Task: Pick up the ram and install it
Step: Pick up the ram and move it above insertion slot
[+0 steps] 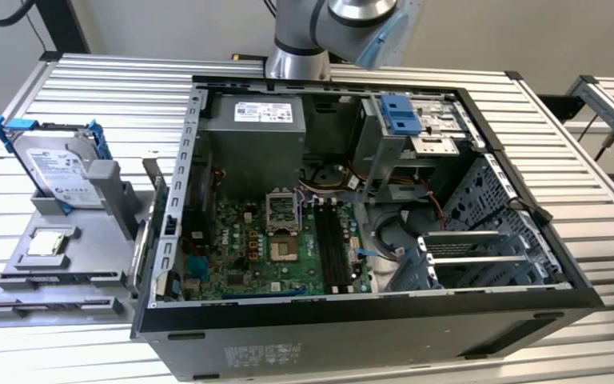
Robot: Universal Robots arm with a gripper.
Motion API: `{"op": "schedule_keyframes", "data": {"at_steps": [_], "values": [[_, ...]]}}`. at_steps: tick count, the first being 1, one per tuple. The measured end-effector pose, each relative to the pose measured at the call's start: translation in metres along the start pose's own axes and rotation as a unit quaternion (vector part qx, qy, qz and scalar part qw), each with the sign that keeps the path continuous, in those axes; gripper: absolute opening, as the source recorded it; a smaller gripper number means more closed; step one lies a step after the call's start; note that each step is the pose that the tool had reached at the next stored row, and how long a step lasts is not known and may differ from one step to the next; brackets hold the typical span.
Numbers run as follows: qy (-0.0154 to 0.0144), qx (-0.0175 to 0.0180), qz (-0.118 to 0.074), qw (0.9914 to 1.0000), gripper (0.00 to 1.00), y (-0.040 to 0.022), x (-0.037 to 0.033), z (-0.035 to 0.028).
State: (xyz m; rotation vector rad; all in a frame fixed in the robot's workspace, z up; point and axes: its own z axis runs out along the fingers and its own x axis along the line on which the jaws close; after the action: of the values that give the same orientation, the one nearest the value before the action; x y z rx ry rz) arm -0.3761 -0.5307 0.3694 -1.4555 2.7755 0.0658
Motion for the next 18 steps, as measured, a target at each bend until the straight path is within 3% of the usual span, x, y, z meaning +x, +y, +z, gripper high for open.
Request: {"op": "schedule_keyframes", "data": {"at_steps": [4,8,10,13,18], "values": [[-0.0004,0.0036,-0.037,0.99932,0.0,0.0,0.0,0.0005],[-0.0014,0.0084,-0.073,0.99731,0.0,0.0,0.0,0.0009],[-0.0019,0.0106,-0.091,0.99581,0.0,-0.0001,0.0,0.0012],[-0.0012,0.0098,-0.118,0.99299,0.0,0.0001,0.0,0.0014],[-0.0003,0.0084,-0.163,0.98661,0.0,0.0,0.0001,0.002]]}}
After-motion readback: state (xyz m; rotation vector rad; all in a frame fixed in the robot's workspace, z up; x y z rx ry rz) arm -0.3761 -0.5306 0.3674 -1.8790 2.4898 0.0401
